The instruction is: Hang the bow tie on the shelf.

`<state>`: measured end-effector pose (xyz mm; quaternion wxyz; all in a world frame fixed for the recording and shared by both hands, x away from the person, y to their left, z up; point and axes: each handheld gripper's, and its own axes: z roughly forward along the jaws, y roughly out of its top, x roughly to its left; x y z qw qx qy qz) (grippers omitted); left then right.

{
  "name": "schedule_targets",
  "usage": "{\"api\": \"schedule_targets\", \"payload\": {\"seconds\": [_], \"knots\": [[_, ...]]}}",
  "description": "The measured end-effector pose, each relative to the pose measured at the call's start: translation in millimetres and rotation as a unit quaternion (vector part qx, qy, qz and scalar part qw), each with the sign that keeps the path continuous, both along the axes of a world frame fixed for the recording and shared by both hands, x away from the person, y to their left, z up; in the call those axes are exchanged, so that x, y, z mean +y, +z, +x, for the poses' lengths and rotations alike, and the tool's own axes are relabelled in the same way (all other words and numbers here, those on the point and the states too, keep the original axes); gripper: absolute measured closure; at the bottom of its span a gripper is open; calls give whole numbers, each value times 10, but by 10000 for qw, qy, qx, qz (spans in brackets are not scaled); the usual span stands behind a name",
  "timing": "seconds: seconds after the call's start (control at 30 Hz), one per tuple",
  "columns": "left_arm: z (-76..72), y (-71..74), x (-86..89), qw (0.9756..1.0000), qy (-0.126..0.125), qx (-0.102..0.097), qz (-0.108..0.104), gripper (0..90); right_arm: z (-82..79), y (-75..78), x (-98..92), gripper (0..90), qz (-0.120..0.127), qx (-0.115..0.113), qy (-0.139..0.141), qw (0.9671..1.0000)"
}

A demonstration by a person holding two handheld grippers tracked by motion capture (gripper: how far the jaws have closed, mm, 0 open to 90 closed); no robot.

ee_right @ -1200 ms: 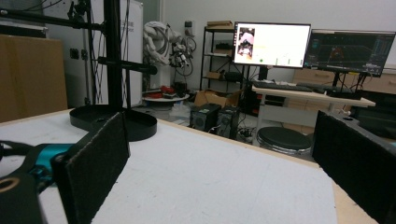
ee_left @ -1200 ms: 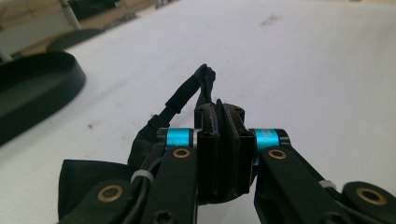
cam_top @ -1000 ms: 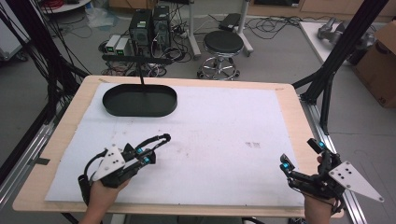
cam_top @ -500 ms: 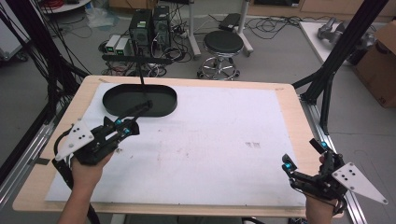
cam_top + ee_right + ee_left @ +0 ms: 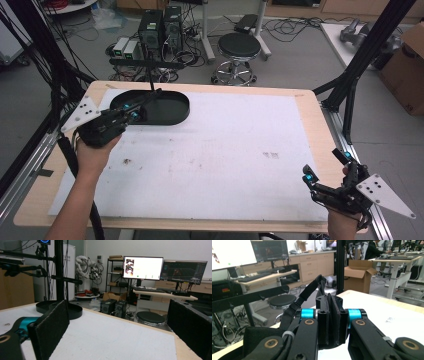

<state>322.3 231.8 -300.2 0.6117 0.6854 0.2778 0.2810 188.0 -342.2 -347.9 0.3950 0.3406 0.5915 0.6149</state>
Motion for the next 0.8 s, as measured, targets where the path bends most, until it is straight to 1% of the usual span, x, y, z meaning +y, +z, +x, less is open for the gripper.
{"api": "schedule_targets", "payload": {"seconds": [0.1,0.2,0.23,0.27,0.33,0.4,0.47,0.5,0.53,0.6,0.63,0.7,0.73,0.8], "knots": [[135,-7,1,9999,23,139,-4,842,9,-6,0,38,-34,-9,2,10000],[283,-16,15,9996,66,241,-100,842,13,-8,0,38,-29,0,-7,10000],[325,-19,15,9996,55,256,-103,842,14,-9,-2,38,-39,-3,-13,10000],[363,-18,13,9996,63,248,-80,842,14,-9,-4,37,-46,-4,-9,10000],[428,-15,32,9996,87,199,-152,842,8,-8,-2,37,-40,9,-17,10000],[513,-23,69,9994,158,147,-268,842,6,-4,0,38,-60,-10,-20,10000],[596,-42,100,9990,217,178,-355,842,6,-1,3,38,-88,-15,-23,10000],[637,-53,116,9988,235,204,-375,842,2,-2,8,37,-77,20,-9,10000],[670,-63,127,9986,250,203,-414,842,8,-3,8,37,-114,-5,-14,9999],[733,-80,145,9983,217,224,-495,842,11,-5,10,38,-129,1,-13,9999],[763,-90,146,9982,200,262,-506,842,10,-9,14,38,-121,47,-20,9999],[820,-118,134,9981,168,351,-482,842,24,-15,15,37,-168,22,-18,9999],[835,-131,129,9980,161,365,-481,843,26,-19,22,37,-160,62,-29,9998],[878,-169,121,9977,121,429,-506,842,37,-25,30,38,-190,69,-17,9998]]}}
